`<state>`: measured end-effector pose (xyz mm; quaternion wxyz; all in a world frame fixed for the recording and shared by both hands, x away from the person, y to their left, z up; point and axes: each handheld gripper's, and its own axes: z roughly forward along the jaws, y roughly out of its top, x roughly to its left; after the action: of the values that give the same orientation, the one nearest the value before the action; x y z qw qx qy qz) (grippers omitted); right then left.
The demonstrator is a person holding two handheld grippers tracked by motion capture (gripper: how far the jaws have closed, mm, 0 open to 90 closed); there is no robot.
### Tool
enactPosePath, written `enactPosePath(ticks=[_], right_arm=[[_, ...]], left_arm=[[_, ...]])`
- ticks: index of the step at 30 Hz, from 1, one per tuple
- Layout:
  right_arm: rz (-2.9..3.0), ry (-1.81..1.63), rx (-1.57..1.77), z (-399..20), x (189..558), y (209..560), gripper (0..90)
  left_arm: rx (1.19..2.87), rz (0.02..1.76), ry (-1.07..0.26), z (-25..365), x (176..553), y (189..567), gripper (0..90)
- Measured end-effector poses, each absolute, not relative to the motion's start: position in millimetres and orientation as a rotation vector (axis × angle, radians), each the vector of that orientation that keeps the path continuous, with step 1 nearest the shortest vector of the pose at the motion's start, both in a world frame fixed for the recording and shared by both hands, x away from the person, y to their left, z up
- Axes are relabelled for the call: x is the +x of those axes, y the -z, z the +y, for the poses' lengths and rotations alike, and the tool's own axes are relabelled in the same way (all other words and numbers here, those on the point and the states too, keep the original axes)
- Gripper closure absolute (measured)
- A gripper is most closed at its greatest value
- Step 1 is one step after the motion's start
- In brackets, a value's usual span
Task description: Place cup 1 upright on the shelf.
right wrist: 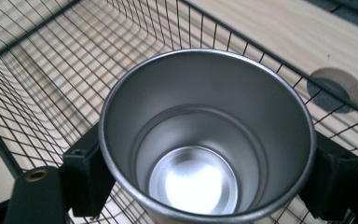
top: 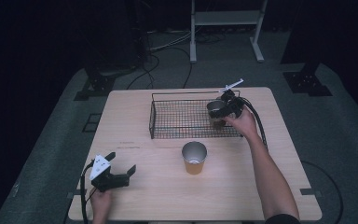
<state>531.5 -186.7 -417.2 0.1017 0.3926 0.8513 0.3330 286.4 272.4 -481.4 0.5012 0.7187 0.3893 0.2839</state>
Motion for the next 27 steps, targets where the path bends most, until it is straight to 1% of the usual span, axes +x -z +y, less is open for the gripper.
enactPosePath(ticks=[18, 27], right_arm=[[2.53, -0.888, 1.131, -182.6, 528.7, 426.7, 17.2], [2.522, -0.882, 1.134, -186.4, 523.7, 428.1, 14.1]], left_arm=[[1.738, 0.939, -0.688, 271.8, 285.8, 481.4, 0.0], [1.74, 0.938, -0.693, 270.9, 285.9, 481.5, 0.0]])
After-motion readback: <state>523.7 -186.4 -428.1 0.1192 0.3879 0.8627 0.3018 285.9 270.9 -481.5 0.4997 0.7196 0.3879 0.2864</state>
